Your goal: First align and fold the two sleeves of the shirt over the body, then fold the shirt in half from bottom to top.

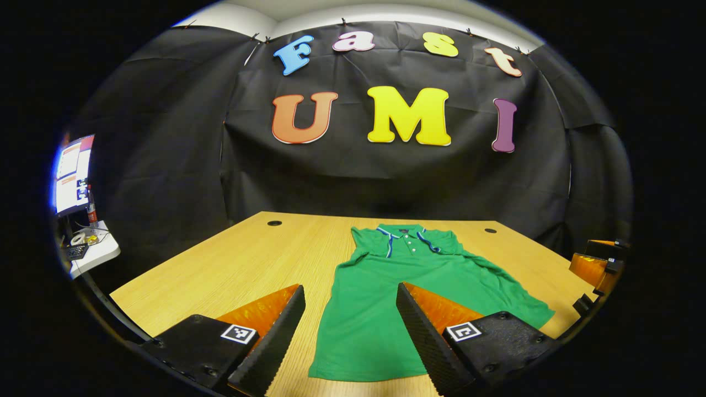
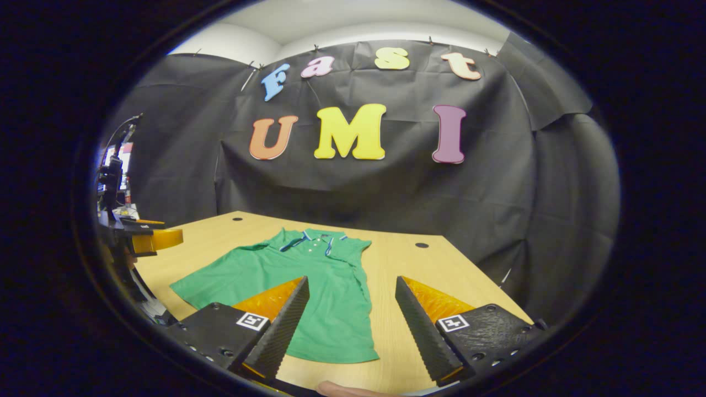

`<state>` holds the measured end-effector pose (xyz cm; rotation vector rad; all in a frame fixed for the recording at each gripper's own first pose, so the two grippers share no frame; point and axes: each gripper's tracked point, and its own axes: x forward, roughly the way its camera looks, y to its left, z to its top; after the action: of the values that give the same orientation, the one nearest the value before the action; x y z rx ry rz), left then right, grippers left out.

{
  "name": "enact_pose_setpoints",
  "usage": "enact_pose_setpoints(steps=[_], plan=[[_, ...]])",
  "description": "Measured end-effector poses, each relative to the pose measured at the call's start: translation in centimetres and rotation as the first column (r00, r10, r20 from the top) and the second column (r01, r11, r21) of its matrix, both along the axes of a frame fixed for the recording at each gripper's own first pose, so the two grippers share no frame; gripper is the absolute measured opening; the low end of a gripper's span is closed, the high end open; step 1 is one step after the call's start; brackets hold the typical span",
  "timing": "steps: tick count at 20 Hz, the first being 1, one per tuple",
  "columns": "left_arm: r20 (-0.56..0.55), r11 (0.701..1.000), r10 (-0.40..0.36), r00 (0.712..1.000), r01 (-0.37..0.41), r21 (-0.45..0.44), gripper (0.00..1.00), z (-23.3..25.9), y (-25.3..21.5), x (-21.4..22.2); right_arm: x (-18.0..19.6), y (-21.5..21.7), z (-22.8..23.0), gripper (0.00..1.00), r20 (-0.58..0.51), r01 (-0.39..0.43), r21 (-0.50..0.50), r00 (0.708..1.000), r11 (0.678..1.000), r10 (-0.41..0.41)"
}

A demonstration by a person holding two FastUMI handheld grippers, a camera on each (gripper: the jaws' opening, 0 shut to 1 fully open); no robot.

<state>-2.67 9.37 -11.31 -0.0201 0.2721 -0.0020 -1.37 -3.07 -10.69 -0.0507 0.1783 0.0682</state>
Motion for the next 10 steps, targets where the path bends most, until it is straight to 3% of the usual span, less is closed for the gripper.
enact_pose_setpoints(steps=[10], plan=[[-0.21,1.0,-0.022,0.978,0.024,0.007,1.0,-9.8,0.8,-0.9,1.3,-0.9,-11.0,0.96,-0.247,0.02,0.039,0.969,0.999,-0.01]])
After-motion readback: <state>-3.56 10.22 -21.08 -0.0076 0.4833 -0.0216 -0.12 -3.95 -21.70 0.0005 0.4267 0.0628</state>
